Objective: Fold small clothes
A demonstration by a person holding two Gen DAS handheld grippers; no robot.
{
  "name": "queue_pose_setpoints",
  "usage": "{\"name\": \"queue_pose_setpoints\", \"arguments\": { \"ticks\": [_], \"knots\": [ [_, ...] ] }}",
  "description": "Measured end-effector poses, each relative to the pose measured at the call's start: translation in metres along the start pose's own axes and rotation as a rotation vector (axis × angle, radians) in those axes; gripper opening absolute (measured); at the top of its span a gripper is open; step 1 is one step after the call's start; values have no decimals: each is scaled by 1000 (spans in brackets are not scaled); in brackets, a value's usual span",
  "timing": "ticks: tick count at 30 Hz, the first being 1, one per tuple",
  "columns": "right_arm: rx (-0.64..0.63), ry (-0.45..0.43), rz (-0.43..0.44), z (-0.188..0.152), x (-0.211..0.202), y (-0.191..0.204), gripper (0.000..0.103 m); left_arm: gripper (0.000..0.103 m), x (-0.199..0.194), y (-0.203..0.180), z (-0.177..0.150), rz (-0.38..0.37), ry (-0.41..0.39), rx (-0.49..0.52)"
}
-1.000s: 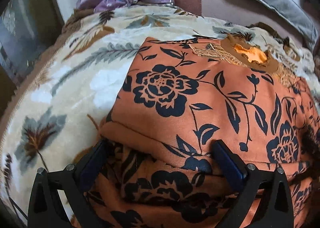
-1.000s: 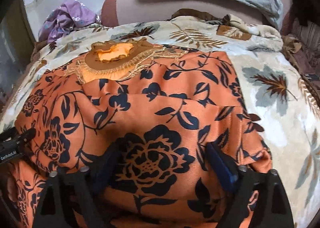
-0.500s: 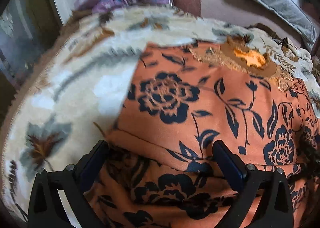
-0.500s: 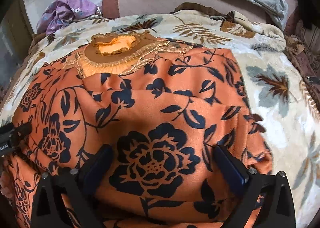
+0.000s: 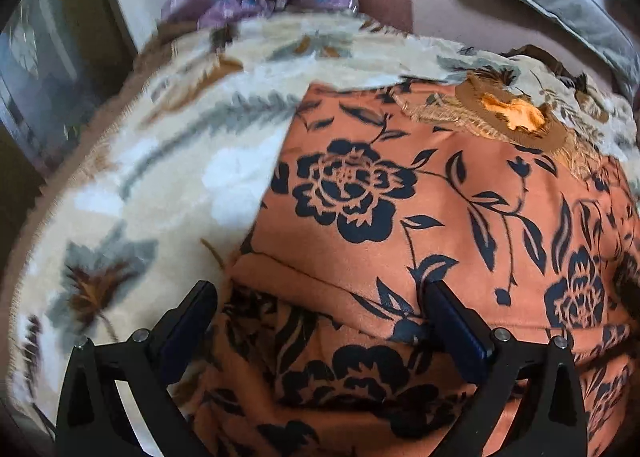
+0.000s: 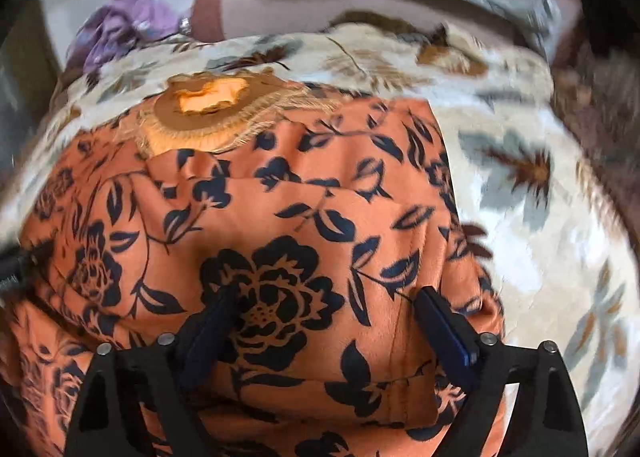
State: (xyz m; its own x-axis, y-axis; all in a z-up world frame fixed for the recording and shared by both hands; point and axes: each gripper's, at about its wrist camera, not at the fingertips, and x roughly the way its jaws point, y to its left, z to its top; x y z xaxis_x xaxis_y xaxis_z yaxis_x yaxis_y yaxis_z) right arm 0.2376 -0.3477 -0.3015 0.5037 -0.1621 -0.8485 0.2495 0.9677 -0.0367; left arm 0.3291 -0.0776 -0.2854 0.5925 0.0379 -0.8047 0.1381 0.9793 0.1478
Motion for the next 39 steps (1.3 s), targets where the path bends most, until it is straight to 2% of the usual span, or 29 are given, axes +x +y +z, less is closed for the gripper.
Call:
{"name": "queue_pose_setpoints", "arguments": {
  "ticks": [1,4,6,10,15,26,33,39],
  "knots": [
    [17,-14,16,1,-8,-1,80,103,-9,-2,-2,11,-21,16],
    [66,-104,35,-1,-38,-7,81,103,-41,0,-10,-23,-94,21],
    [80,-185,52,-6,-66,-11,82,103,-68,3,-16,-20,-155,17],
    [145,-273,83,-31,-106,-24,82,103,-110,12,-26,-22,-230,-11],
    [213,-270,125,-64,-133,-35,82,103,-154,24,-44,-66,-277,-40],
    [252,-324,118,-118,-189,-58,82,103,-239,25,-64,-55,-383,-15],
    [215,-366,134,-128,-220,-55,83,103,-285,26,-73,-47,-451,-11],
    [206,-394,168,-131,-244,-50,83,103,-311,30,-79,-49,-473,-16]
  ]
}}
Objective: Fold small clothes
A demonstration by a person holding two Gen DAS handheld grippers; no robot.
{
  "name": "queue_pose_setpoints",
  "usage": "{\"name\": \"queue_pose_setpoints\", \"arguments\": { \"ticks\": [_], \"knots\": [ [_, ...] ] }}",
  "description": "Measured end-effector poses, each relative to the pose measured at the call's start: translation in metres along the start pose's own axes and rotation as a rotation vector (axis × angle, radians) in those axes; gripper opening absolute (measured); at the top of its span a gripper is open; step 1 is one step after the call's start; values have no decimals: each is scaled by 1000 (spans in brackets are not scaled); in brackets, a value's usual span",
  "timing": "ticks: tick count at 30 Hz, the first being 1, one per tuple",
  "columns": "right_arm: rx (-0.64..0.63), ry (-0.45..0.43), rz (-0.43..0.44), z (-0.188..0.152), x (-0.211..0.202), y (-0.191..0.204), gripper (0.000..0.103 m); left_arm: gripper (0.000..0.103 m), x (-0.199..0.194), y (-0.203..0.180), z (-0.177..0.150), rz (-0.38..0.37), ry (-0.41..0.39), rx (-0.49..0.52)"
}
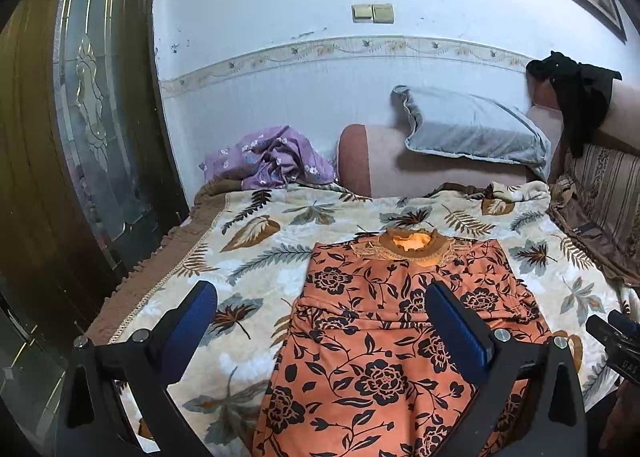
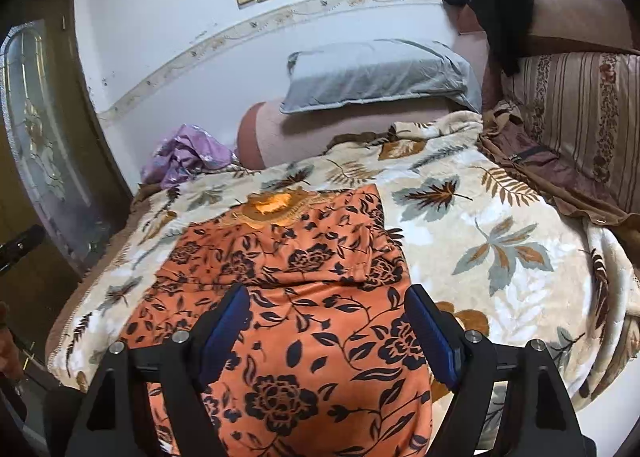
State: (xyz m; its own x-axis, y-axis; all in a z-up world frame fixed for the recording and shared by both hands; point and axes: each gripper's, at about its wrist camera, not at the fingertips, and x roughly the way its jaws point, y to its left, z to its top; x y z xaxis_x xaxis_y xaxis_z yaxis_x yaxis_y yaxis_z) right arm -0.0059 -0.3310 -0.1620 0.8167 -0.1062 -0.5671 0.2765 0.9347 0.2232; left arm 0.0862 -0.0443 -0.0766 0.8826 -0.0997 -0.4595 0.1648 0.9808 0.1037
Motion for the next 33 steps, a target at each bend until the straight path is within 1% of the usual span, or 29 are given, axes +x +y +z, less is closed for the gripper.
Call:
{"name": "queue_pose_setpoints", "arguments": {
  "ticks": [5,10,14,18,22,25,27,28,29,30,33],
  "knots": [
    [-15,-27,35,5,-20,12,83,103,-15,4,2,8,0,-10],
    [-27,-46,66,8,-35,23,84,103,-33,8,3,16,-24,-16],
    [-40,-53,78,5,-42,29,84,103,-37,9,1,18,-27,-18],
    [-38,-35,90,1,-40,29,85,103,-30,13,-8,18,-1,-6],
    [-11,19,104,-6,-29,20,85,103,-7,32,-31,37,90,-12],
    [32,64,85,-17,-15,4,85,103,19,56,-60,99,186,-19],
    [44,86,63,-24,-7,-5,85,103,31,66,-76,133,236,-12],
    [45,101,54,-26,-3,-8,85,103,38,73,-90,154,270,-3],
    [45,113,49,-29,1,-11,85,103,40,76,-98,163,287,1],
    [43,121,47,-31,3,-13,85,103,46,81,-111,175,323,12],
    [30,156,29,-41,11,-20,85,103,54,88,-141,181,402,35]
  ]
}}
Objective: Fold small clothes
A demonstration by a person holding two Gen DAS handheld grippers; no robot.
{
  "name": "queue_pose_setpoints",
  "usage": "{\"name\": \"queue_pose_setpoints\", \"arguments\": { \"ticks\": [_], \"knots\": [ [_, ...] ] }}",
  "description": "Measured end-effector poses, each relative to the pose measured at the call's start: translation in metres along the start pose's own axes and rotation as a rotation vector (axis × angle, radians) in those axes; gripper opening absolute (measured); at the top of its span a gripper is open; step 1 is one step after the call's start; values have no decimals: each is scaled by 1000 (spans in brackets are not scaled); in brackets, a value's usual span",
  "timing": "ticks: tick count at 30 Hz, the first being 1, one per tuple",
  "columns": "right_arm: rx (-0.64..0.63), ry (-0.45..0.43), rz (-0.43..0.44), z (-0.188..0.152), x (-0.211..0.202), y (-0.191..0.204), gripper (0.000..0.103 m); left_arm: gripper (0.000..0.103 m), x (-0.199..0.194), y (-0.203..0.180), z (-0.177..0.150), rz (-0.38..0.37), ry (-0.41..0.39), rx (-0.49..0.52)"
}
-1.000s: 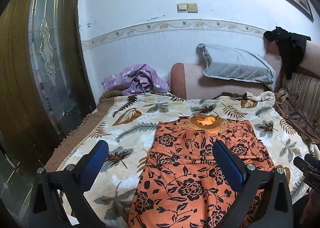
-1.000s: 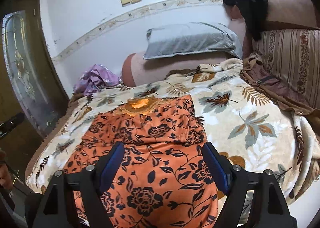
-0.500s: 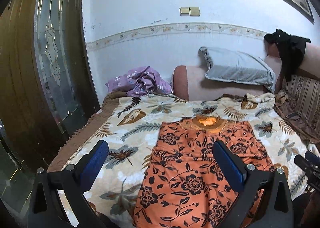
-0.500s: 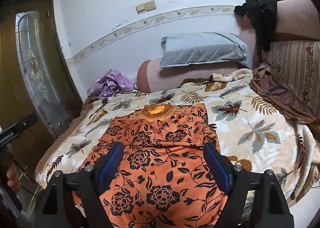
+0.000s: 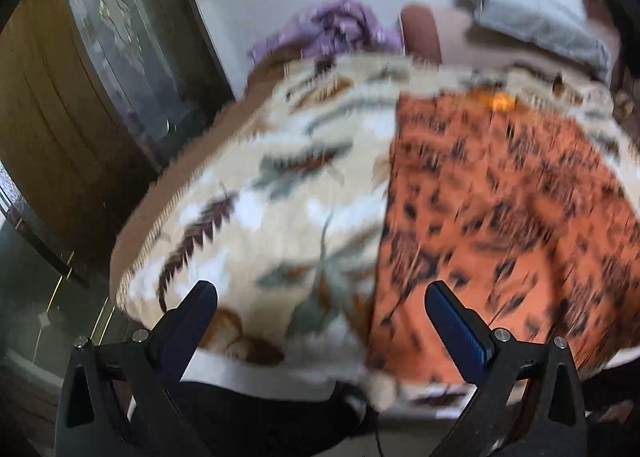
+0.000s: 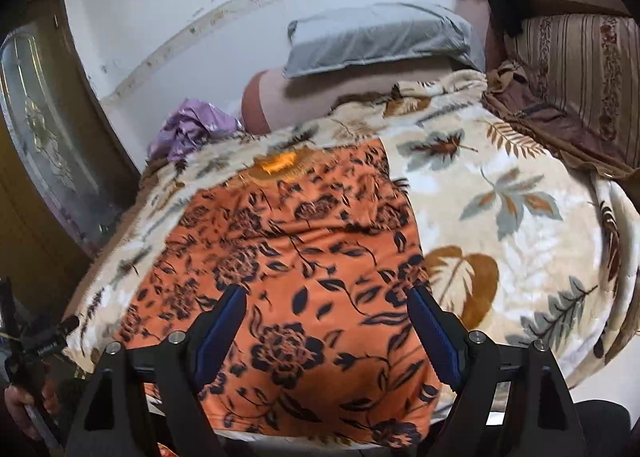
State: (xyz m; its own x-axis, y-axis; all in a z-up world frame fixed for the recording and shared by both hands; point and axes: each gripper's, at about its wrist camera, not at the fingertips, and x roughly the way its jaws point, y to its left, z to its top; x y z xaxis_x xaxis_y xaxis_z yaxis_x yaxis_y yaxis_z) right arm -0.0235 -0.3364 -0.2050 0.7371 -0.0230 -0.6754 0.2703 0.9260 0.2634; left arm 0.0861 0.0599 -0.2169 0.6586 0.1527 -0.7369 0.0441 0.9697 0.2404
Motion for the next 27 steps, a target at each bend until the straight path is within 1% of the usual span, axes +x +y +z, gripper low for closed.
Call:
{"name": "queue_pose_setpoints", "arguments": {
  "ticks": [3,5,8,12,15,21,27],
  "knots": [
    [8,30,-9,-7,10,-6,85,103,9,0,-13,-1,26,5],
    [9,39,-20,-11,15,-6,85,103,9,-2,-16,1,15,5],
    [1,37,-16,-9,18,0,85,103,3,-7,-8,-3,-23,4],
    [-48,12,-14,-3,13,17,85,103,-6,-20,9,-27,-83,16],
    [-73,18,-18,-4,13,24,85,103,-5,-26,19,-51,-97,18],
    [-51,70,-42,-14,25,21,85,103,5,-35,20,-69,-85,29],
    [-60,83,-46,-18,28,25,85,103,13,-32,17,-78,-65,15]
  ]
}}
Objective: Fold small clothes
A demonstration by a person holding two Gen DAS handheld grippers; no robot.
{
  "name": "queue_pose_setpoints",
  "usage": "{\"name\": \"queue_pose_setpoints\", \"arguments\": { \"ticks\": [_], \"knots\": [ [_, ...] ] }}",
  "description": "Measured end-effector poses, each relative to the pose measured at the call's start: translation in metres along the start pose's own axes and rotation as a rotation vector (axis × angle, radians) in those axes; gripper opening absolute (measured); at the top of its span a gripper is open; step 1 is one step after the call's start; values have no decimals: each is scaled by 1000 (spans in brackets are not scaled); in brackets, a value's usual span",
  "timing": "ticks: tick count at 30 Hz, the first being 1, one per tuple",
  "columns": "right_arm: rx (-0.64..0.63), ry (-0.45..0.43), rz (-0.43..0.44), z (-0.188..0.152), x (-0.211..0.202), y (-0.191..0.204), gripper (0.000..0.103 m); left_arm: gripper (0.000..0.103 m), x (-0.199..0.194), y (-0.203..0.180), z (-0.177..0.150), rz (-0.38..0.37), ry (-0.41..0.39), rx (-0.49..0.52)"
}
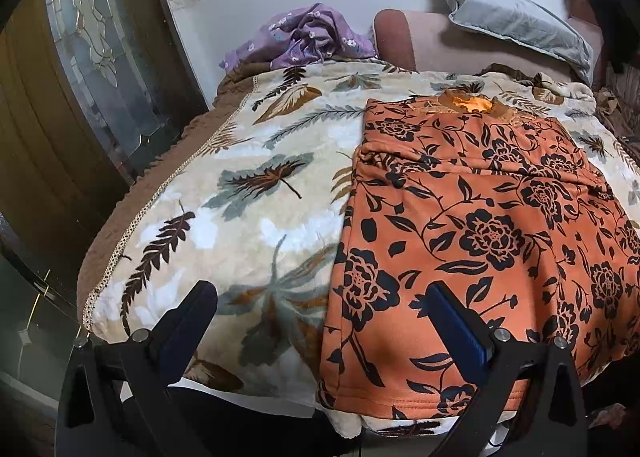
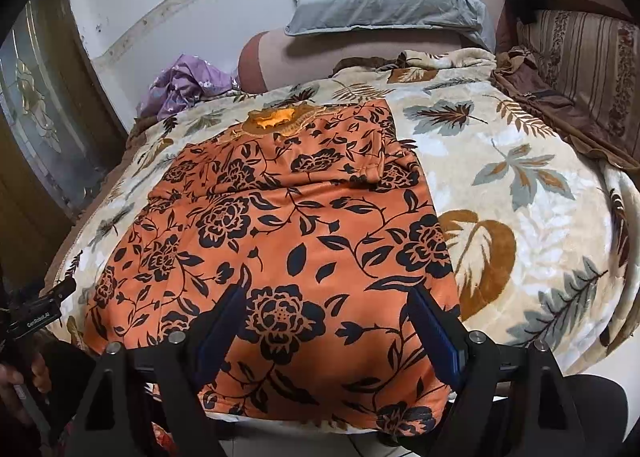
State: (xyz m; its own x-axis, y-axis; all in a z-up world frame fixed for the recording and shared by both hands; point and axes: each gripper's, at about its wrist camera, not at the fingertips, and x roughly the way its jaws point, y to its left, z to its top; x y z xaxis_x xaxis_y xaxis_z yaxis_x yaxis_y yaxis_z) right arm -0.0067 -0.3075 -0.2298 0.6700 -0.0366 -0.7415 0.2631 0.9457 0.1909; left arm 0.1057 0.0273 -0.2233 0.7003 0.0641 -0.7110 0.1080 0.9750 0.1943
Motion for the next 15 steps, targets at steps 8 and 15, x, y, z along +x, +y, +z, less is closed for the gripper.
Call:
{"name": "queue_pose_setpoints", "arguments": {
  "ticks": [8,15],
  "knots": [
    [-4,25,14,-3,4,4,85,103,11,2,-7,-30,54,-4],
    [48,77,-6,-11,10,-15,85,103,37,17,-27,-94,201,-61]
  ]
}}
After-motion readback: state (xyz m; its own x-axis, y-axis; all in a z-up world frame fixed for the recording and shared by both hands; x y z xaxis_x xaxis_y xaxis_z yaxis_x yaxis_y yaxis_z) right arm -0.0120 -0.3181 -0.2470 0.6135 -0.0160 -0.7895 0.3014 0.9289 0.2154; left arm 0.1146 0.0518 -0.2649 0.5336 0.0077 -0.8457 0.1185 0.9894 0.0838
